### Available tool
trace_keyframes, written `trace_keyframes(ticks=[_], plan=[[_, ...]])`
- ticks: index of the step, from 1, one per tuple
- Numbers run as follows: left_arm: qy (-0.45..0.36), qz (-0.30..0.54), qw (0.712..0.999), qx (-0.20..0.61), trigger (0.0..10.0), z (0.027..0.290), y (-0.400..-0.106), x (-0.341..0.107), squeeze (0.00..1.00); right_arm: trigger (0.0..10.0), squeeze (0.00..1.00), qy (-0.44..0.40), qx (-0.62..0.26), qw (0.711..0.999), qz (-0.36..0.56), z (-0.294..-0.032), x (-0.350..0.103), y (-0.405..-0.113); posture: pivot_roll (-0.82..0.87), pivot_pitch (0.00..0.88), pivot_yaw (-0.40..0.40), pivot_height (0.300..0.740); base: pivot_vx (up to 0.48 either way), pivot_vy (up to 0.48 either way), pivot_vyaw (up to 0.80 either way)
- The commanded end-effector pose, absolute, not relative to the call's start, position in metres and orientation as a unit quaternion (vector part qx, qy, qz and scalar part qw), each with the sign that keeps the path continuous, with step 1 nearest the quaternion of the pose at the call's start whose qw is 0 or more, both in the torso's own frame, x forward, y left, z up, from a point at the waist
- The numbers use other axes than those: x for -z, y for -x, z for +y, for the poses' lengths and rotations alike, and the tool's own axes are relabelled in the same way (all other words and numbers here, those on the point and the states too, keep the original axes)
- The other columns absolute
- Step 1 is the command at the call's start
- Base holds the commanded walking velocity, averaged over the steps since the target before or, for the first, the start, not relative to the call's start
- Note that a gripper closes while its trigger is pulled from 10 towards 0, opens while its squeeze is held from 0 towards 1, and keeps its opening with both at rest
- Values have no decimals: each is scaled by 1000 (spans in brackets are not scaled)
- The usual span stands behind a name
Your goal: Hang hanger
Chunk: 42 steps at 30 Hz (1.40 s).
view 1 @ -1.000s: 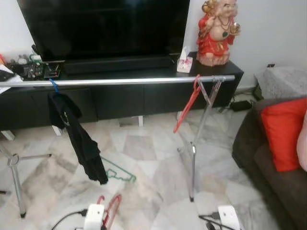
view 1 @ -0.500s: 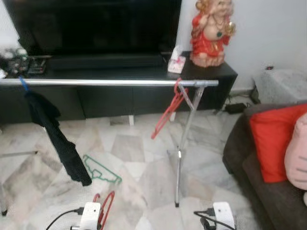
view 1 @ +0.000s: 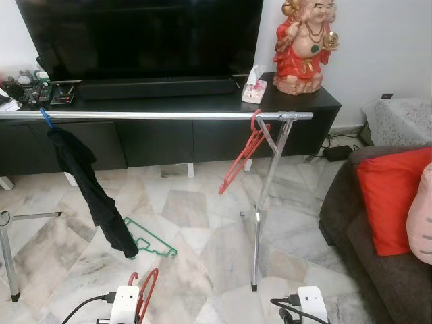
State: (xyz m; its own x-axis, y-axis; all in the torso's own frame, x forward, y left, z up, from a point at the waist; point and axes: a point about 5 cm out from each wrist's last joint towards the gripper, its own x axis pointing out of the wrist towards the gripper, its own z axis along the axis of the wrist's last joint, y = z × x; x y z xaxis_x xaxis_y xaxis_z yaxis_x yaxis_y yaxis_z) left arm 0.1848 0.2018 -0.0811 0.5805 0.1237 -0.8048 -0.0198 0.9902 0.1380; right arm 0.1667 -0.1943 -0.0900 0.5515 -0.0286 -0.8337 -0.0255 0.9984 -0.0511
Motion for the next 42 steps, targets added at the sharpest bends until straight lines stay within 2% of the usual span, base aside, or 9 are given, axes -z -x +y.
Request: trace_keyframes(ticks=[1, 13, 42], plan=[[-59, 450, 890, -45, 10000, 203, -187, 80, 0, 10000, 0, 24, 5, 878, 478, -195, 91, -164, -38, 0, -45, 740, 0, 0, 0], [-59, 449, 891, -41, 10000, 201, -188, 79, 0, 10000, 0, 26, 5, 878, 478, -196, 91, -165, -38, 0, -46, 740, 194, 0, 0], [-60, 449, 890, -44, 10000, 202, -187, 80, 0, 10000, 0, 34, -5, 877, 479, -196, 91, -165, -37, 0, -47, 740, 330, 0, 0]])
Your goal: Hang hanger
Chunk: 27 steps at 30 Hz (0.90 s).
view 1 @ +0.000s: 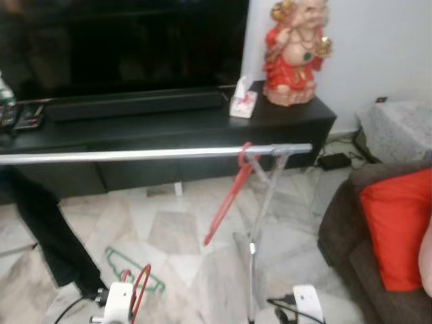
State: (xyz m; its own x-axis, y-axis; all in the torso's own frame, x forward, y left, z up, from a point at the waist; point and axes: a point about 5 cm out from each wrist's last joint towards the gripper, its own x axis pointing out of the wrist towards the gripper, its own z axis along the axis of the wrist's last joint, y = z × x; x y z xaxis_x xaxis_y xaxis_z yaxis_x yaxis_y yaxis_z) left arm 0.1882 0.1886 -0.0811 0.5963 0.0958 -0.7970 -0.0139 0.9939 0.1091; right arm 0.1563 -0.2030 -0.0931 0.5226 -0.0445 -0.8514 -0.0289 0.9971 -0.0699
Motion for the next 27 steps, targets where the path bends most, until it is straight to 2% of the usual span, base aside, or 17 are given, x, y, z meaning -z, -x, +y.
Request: trace_keyframes(ticks=[1, 12, 22, 27], plan=[[-60, 449, 890, -44, 10000, 202, -187, 80, 0, 10000, 0, 34, -6, 877, 479, -196, 91, -165, -37, 0, -47, 740, 341, 0, 0], [-74, 435, 896, -55, 10000, 207, -193, 76, 0, 10000, 0, 35, -7, 877, 479, -195, 91, -165, -38, 0, -47, 740, 337, 0, 0], [-107, 368, 921, -66, 10000, 219, -211, 60, 0, 10000, 0, 36, -8, 876, 480, -196, 91, -164, -34, 0, -46, 740, 0, 0, 0], [-116, 326, 938, -23, 10000, 216, -217, 53, 0, 10000, 0, 37, -9, 876, 481, -196, 91, -164, -29, 0, -44, 740, 0, 0, 0]])
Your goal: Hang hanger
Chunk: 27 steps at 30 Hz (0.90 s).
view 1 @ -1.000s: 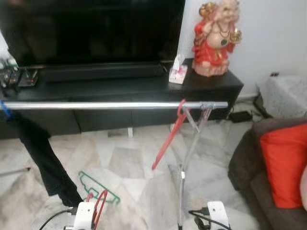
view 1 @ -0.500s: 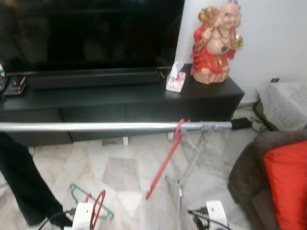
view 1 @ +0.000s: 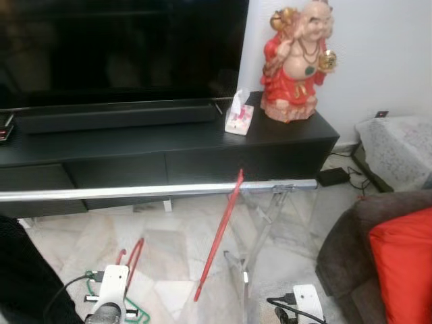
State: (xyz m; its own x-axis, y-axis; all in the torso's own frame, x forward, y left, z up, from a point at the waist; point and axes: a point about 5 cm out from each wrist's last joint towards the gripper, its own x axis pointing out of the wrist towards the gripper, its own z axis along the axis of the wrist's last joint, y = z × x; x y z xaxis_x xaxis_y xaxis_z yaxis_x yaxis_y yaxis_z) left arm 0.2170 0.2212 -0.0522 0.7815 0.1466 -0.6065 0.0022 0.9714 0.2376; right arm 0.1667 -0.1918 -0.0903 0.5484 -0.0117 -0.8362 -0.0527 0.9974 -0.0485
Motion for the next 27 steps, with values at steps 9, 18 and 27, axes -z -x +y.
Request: trace_keyframes(ticks=[9, 18, 27], plan=[[-178, 203, 961, 62, 10000, 229, -202, 34, 0, 10000, 0, 51, -3, 871, 488, -199, 92, -163, -26, 0, -45, 740, 0, 0, 0], [-221, 56, 969, 100, 10000, 228, -204, -9, 0, 10000, 0, 64, -5, 866, 497, -201, 92, -162, -14, 0, -52, 740, 0, 0, 0], [-258, -19, 951, 167, 10000, 205, -228, -45, 0, 10000, 0, 63, -7, 867, 495, -201, 91, -163, -4, 2, -57, 740, 0, 0, 0]])
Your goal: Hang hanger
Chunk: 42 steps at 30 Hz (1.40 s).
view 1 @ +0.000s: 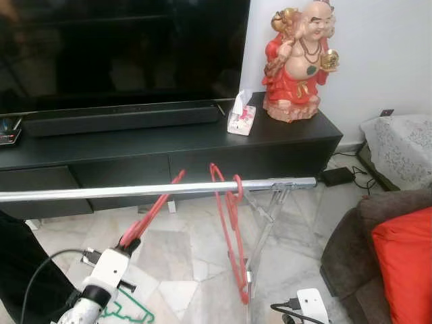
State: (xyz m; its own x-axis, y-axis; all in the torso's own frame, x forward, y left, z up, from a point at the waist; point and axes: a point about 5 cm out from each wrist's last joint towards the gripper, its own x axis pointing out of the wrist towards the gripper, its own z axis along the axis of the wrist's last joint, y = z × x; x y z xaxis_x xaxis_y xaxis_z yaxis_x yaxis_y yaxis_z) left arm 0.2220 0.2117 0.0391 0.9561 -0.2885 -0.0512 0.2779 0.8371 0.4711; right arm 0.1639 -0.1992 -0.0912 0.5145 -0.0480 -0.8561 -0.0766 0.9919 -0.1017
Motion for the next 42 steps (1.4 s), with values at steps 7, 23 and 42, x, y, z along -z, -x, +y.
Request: trace_keyframes(ticks=[7, 23, 42], plan=[[-237, -15, 963, 125, 10000, 208, -247, -56, 0, 10000, 0, 58, -5, 868, 493, -200, 91, -164, -8, 2, -56, 740, 0, 0, 0], [-150, -16, 988, 14, 10000, 219, -258, -65, 0, 10000, 0, 58, -6, 869, 491, -201, 91, -164, -8, 5, -64, 740, 0, 0, 0], [-89, -11, 992, -85, 10000, 230, -286, -82, 0, 10000, 0, 54, -7, 870, 491, -200, 91, -164, -17, 0, -55, 740, 0, 0, 0]])
